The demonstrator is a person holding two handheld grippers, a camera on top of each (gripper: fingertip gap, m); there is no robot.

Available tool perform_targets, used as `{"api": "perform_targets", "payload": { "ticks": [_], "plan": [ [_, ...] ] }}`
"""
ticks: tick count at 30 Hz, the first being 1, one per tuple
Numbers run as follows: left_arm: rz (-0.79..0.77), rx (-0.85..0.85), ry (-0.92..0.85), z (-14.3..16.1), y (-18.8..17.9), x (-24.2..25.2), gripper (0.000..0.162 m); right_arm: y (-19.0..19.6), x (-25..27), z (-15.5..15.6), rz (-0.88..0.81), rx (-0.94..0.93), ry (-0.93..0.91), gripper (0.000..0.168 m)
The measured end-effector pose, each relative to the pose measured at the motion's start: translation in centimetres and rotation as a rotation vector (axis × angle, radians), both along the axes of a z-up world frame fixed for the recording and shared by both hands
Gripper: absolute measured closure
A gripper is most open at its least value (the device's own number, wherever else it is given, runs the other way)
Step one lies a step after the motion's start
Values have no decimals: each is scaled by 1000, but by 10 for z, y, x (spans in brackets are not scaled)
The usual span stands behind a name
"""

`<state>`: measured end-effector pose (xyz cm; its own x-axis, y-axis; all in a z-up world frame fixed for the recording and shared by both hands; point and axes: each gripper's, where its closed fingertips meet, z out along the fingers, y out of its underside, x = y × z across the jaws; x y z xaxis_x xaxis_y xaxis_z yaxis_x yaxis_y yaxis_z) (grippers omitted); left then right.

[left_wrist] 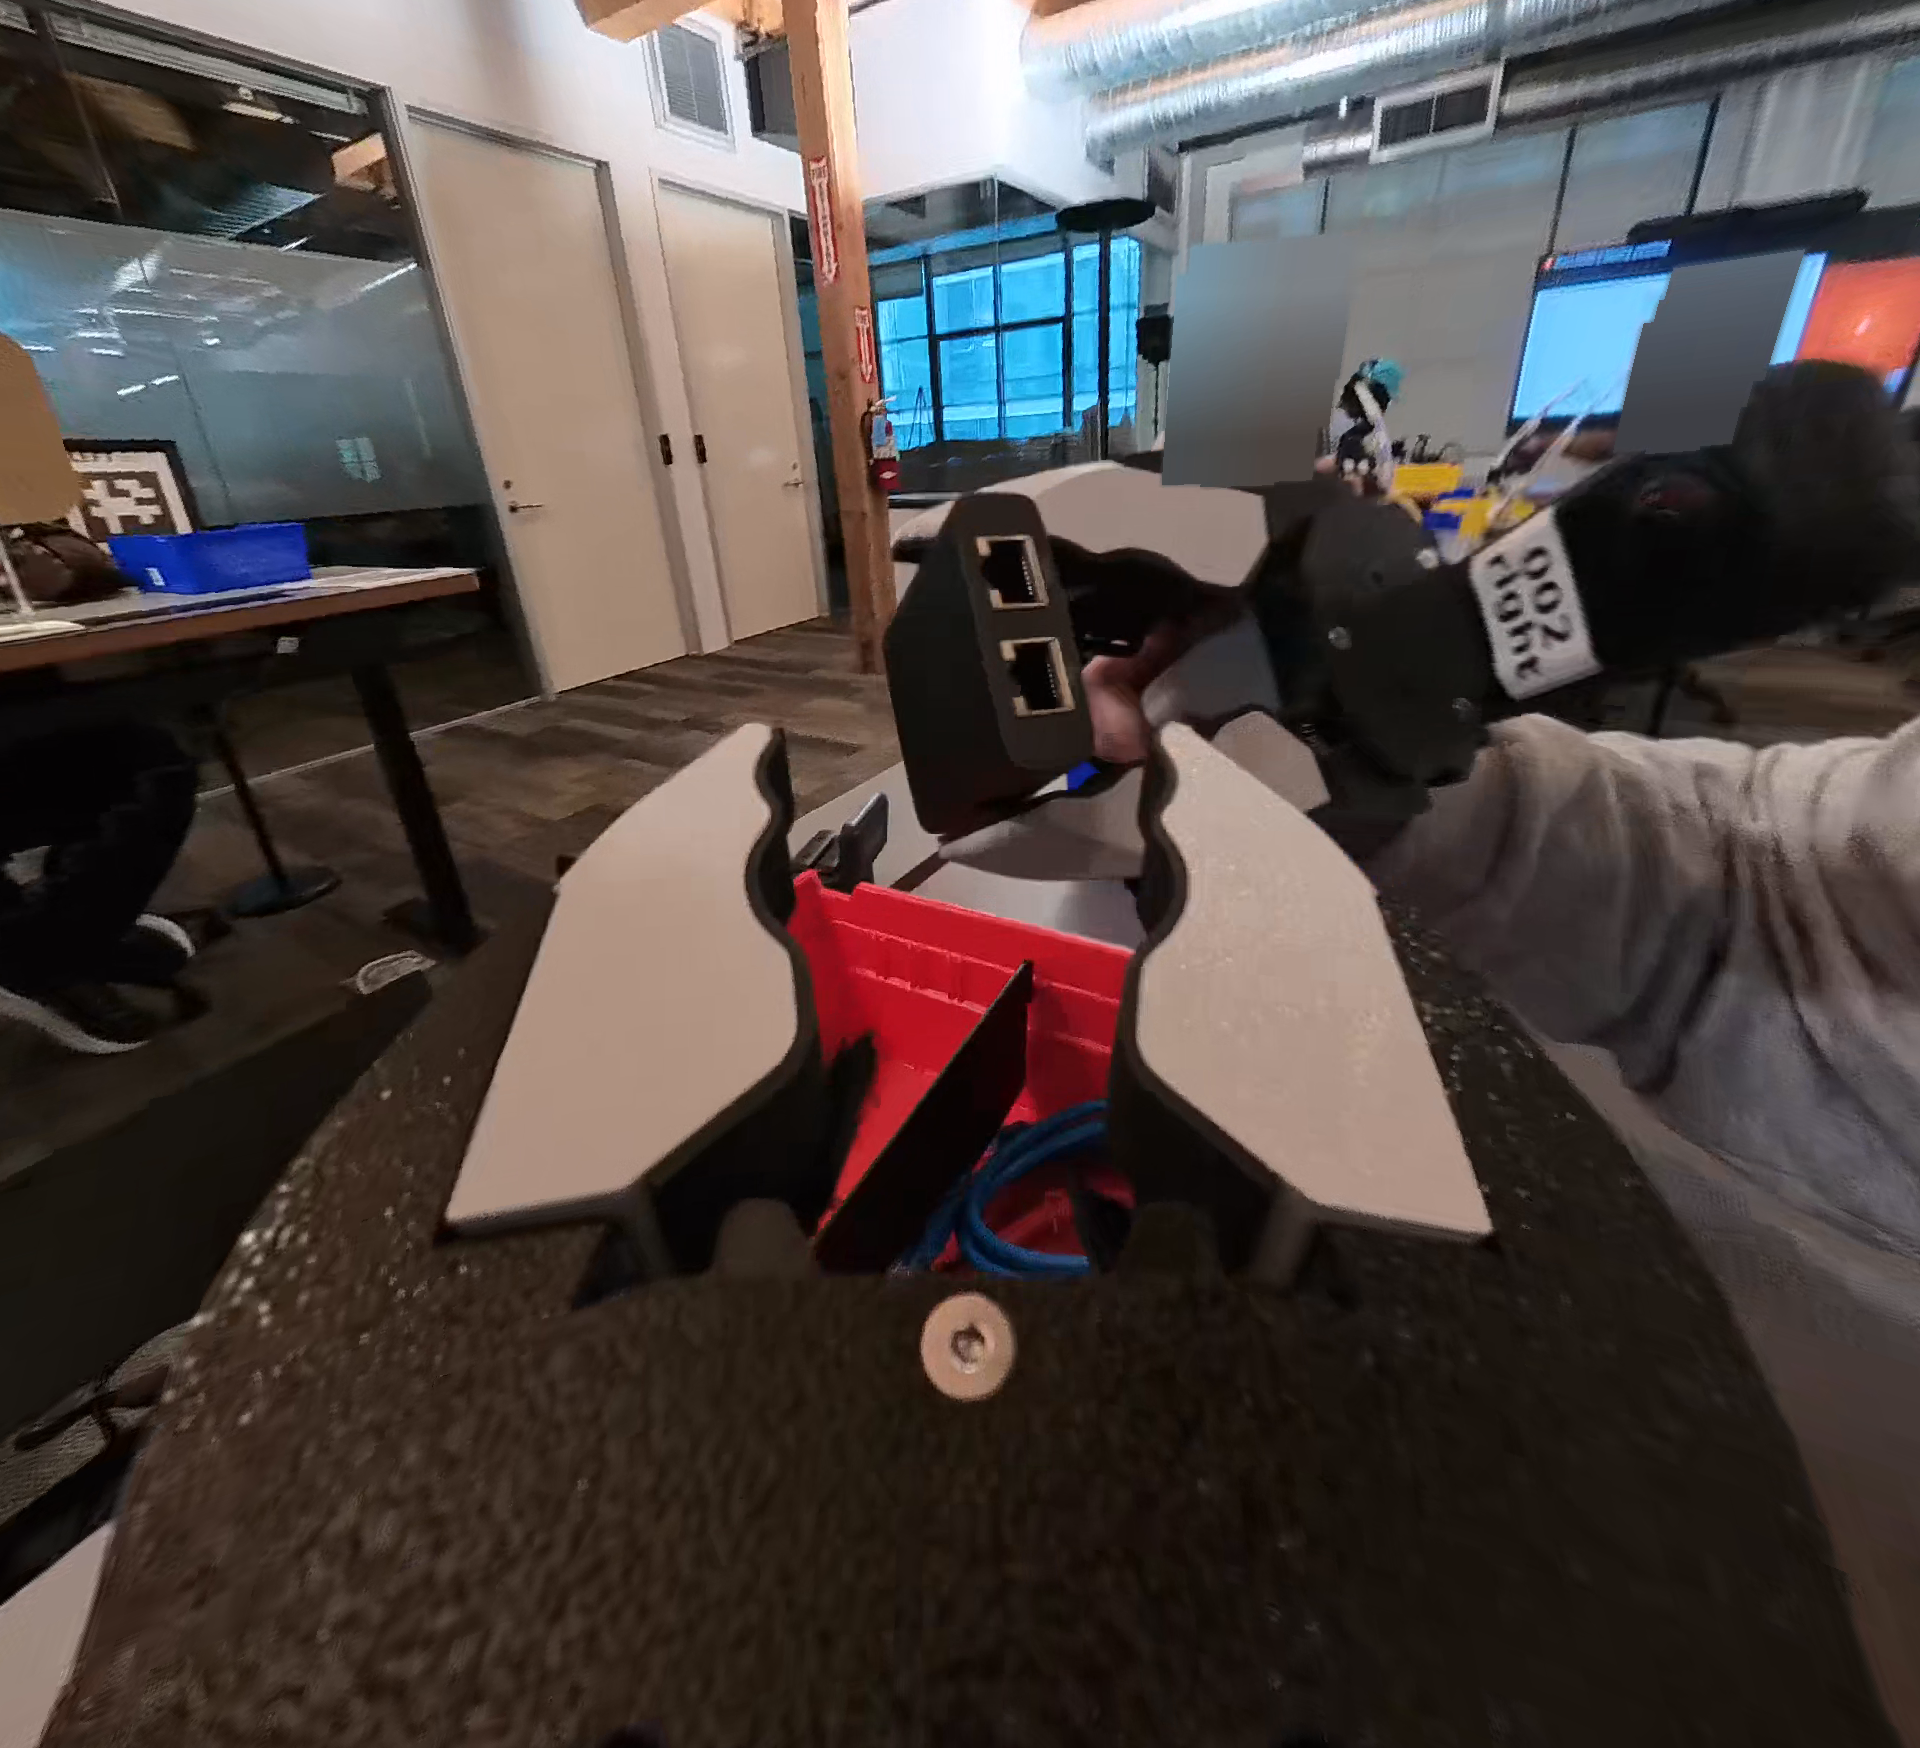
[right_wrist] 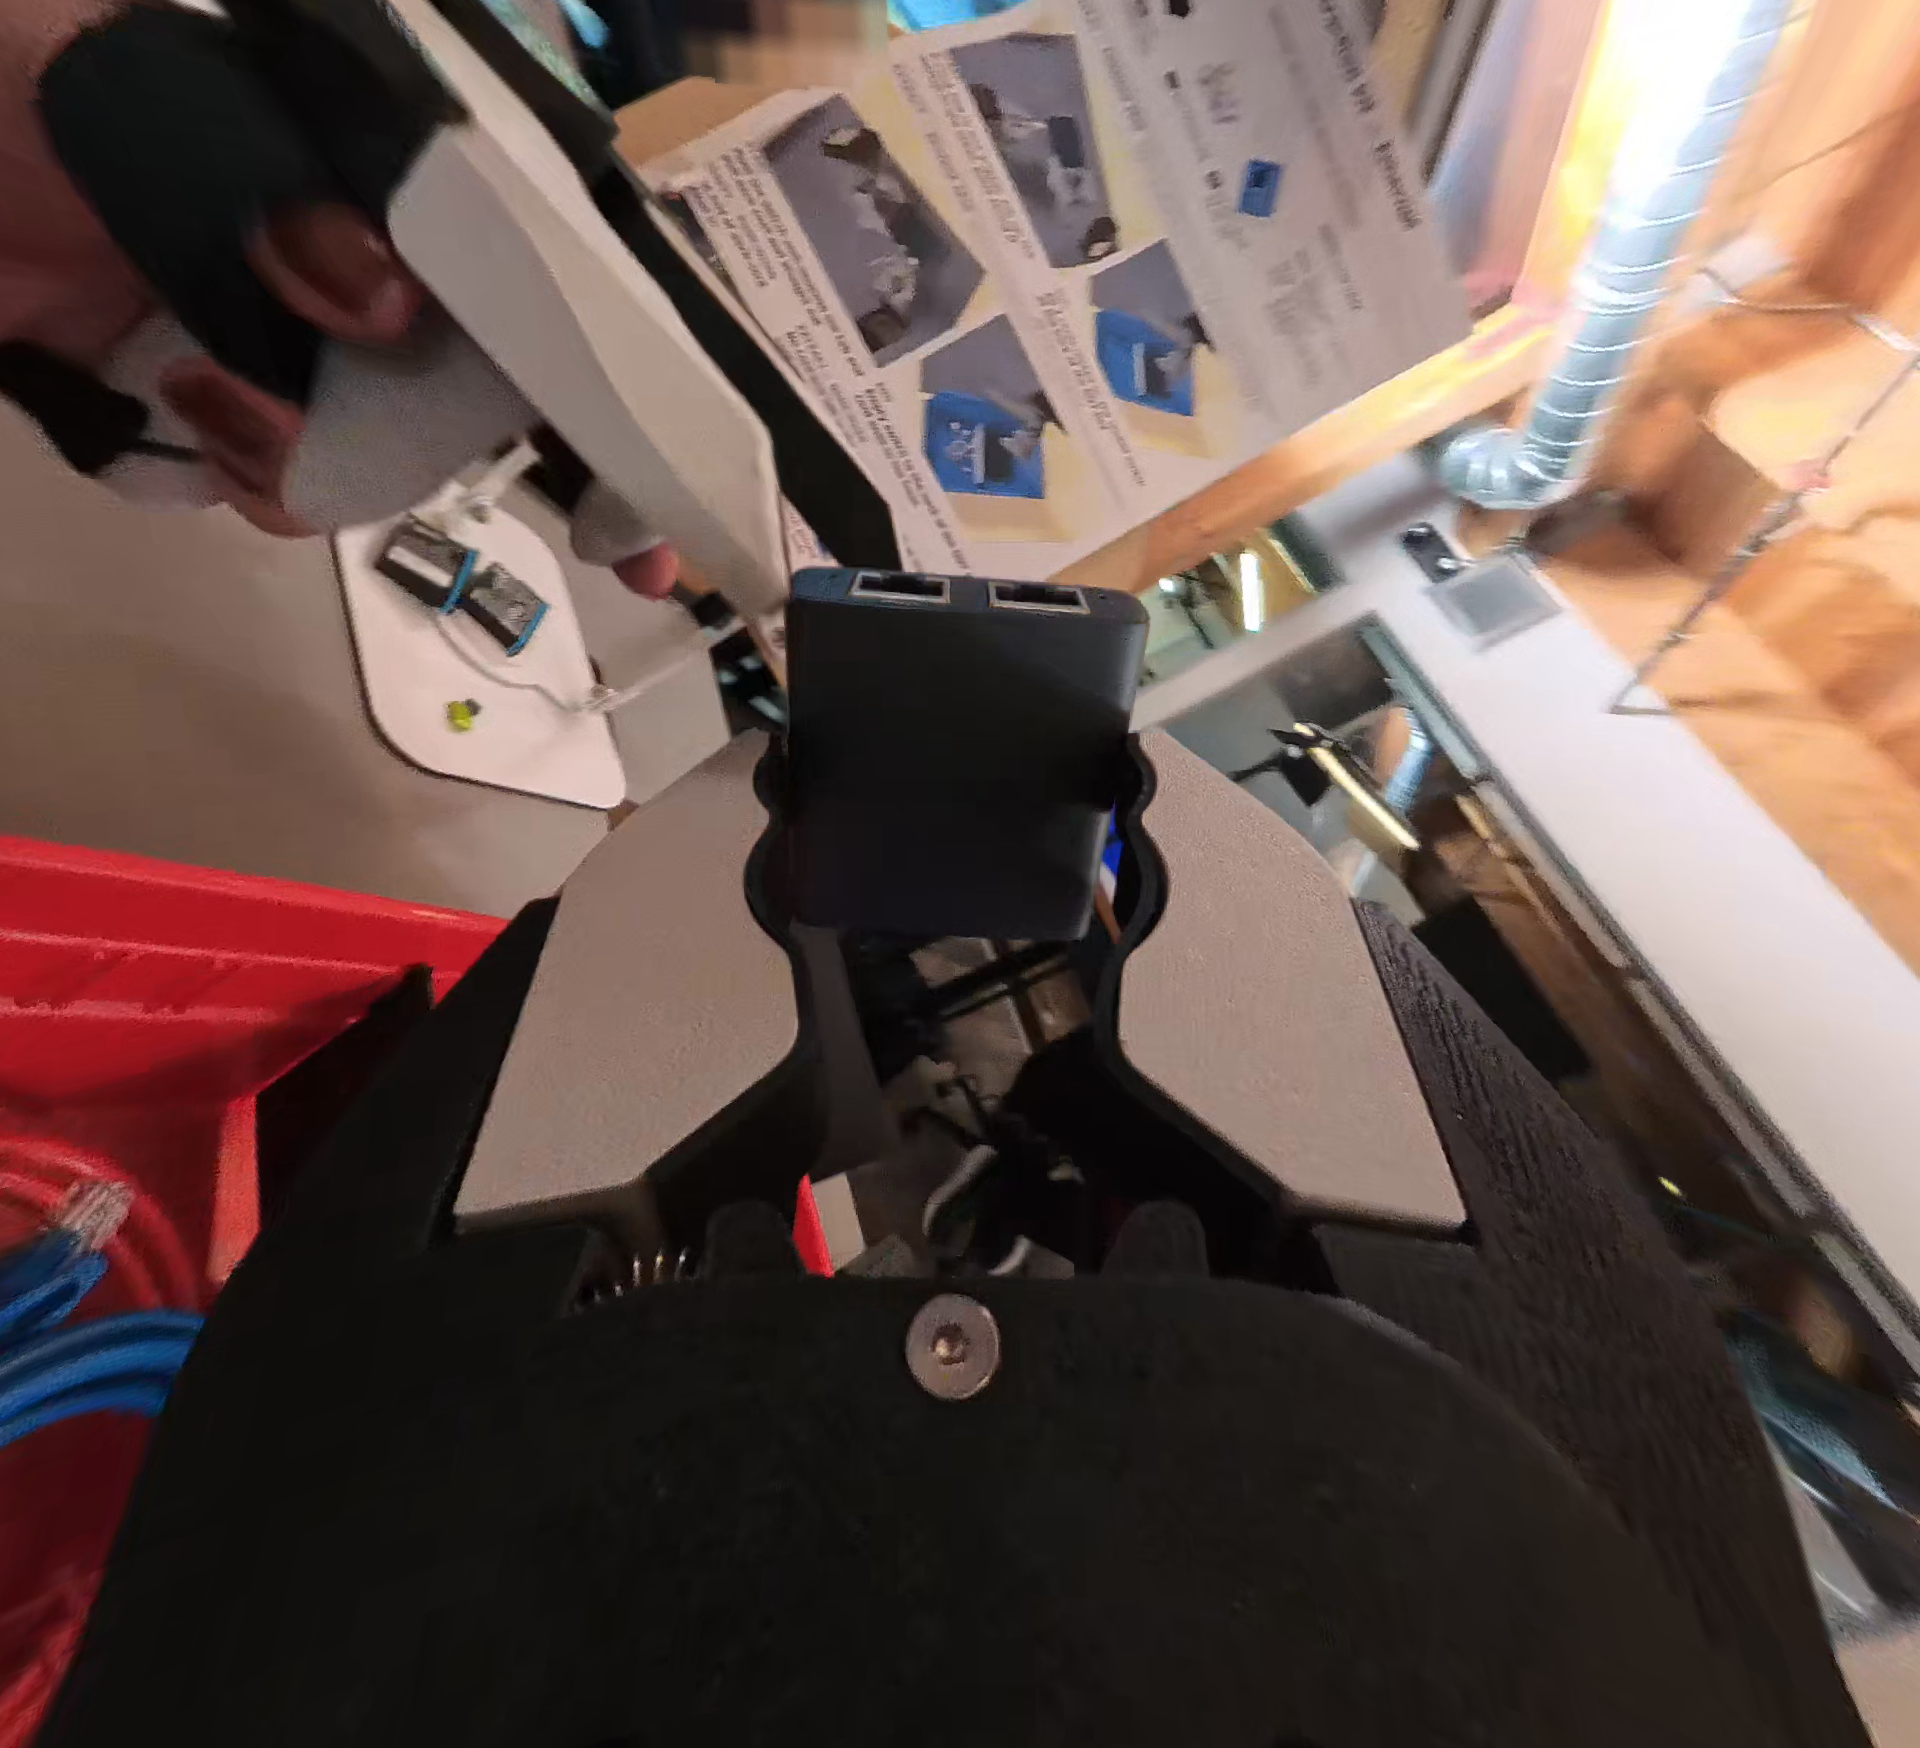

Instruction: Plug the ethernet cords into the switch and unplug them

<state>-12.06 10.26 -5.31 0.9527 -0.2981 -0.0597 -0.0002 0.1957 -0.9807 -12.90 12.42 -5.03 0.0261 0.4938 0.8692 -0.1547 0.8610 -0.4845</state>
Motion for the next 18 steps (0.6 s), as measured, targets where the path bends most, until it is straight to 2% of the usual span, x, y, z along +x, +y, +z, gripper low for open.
{"api": "perform_targets", "payload": {
  "ticks": [4,6,9,12,14,16,18],
  "plan": [
    [38,9,140,-1,1,21,117,-6,10,-3,-120,80,84,109],
    [88,12,204,-1,-1,24,138,-12,13,-4,-149,128,101,109],
    [115,-48,300,-6,-12,25,142,-30,24,-5,-65,93,81,112],
    [76,-199,405,-26,-33,25,141,-58,45,-14,173,-73,-103,115],
    [51,-321,488,-49,-51,24,142,-70,53,-31,246,-183,-339,117],
    [33,-421,550,-69,-71,27,142,-86,57,-55,282,-214,-554,116],
    [1,-521,605,-86,-94,34,142,-108,58,-72,334,-179,-647,120]
  ]
}}
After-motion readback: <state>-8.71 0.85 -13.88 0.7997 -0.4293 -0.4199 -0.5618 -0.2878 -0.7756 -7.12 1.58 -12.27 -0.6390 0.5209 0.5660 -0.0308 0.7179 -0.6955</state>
